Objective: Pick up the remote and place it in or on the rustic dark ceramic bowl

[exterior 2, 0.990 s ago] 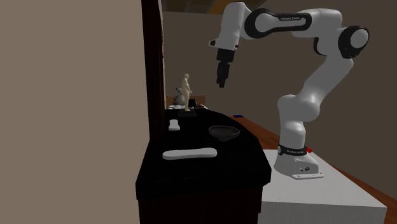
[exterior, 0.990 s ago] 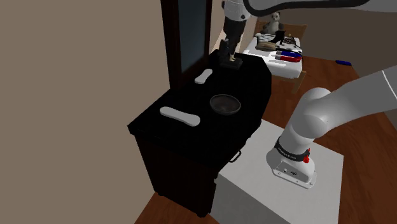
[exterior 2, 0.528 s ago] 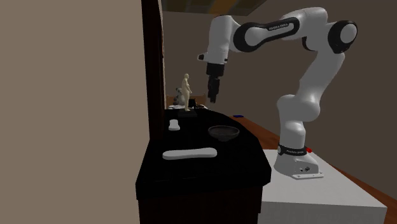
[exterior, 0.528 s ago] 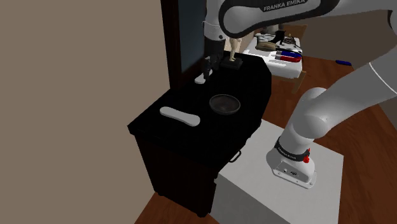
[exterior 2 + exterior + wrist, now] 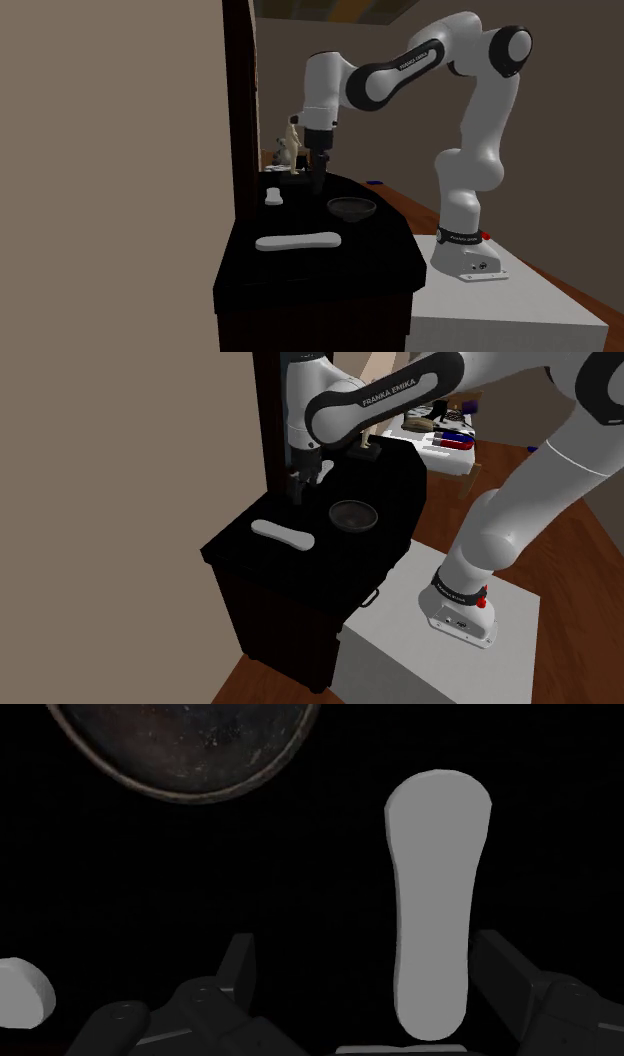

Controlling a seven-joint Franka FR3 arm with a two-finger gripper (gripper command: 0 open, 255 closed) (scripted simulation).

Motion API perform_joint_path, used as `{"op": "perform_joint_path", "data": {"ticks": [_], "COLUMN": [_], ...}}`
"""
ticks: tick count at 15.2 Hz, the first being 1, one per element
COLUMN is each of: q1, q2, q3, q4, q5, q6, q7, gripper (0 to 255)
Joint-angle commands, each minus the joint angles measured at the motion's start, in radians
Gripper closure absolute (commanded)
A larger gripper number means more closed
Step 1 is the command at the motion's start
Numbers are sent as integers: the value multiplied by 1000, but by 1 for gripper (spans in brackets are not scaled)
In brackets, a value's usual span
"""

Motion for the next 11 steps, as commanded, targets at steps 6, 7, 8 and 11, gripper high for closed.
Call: {"op": "perform_joint_path", "data": {"ticks": [6, 7, 8, 11], "q1": [25, 30, 35, 36], "q2": [231, 267, 303, 326], "q3": [51, 57, 63, 61], "q4": [80, 98, 115, 98], "q5": [-16, -22, -28, -38], "q6": [106, 119, 130, 169], "q7": [68, 80, 91, 98], "gripper": [0, 0, 0, 0]}}
